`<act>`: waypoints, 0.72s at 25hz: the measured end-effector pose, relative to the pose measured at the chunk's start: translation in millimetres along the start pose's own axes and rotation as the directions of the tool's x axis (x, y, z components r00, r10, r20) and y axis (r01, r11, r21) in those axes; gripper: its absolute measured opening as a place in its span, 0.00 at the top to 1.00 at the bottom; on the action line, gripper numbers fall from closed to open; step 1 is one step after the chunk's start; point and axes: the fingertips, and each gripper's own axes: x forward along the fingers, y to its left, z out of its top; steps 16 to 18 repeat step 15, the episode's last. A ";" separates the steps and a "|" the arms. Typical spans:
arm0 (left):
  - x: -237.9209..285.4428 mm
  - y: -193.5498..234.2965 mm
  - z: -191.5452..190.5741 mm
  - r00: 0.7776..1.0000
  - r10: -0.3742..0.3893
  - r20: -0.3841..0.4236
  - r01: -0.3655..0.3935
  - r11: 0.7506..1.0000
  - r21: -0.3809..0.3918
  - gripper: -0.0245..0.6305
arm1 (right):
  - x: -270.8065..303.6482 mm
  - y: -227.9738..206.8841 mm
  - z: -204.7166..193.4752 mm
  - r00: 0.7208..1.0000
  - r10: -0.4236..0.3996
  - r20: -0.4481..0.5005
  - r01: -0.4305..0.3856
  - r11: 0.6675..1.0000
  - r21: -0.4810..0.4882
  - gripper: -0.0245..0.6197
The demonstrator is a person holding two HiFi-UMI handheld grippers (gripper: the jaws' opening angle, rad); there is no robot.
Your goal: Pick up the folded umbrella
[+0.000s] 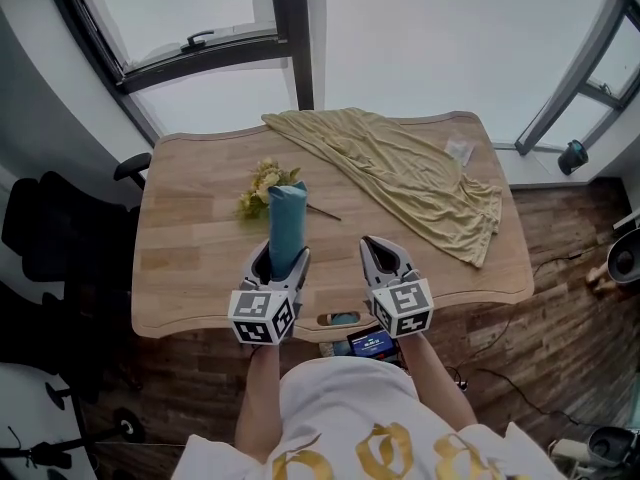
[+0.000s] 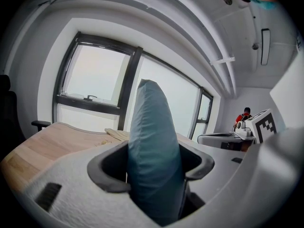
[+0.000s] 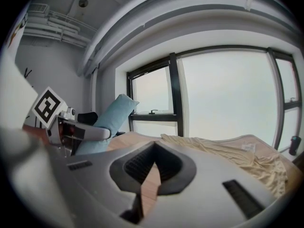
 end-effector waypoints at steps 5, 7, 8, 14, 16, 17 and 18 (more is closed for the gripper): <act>-1.4 2.1 -2.4 1.000 0.000 -0.004 0.000 1.000 -0.009 0.49 | -0.5 -1.8 -0.8 1.000 -0.009 -0.009 0.009 1.000 -0.006 0.95; -1.0 2.0 -4.1 1.000 -0.002 -0.009 0.002 1.000 -0.010 0.49 | -1.0 -2.9 -2.1 1.000 -0.012 -0.012 0.012 1.000 -0.007 0.95; -0.9 1.8 -4.6 1.000 -0.002 -0.010 0.002 1.000 -0.011 0.49 | -1.2 -3.0 -2.6 1.000 -0.012 -0.014 0.012 1.000 -0.007 0.95; 2.0 -0.5 -5.5 1.000 -0.007 -0.009 0.007 1.000 -0.016 0.49 | -2.0 -2.9 -3.8 1.000 -0.010 -0.017 0.010 1.000 -0.008 0.95; 2.7 -0.5 -6.2 1.000 -0.008 -0.010 0.008 1.000 -0.018 0.49 | -2.0 -3.6 -5.1 1.000 -0.011 -0.019 0.011 1.000 -0.008 0.95; 2.7 -0.5 -6.2 1.000 -0.008 -0.010 0.008 1.000 -0.018 0.49 | -2.0 -3.6 -5.1 1.000 -0.011 -0.019 0.011 1.000 -0.008 0.95; 2.7 -0.5 -6.2 1.000 -0.008 -0.010 0.008 1.000 -0.018 0.49 | -2.0 -3.6 -5.1 1.000 -0.011 -0.019 0.011 1.000 -0.008 0.95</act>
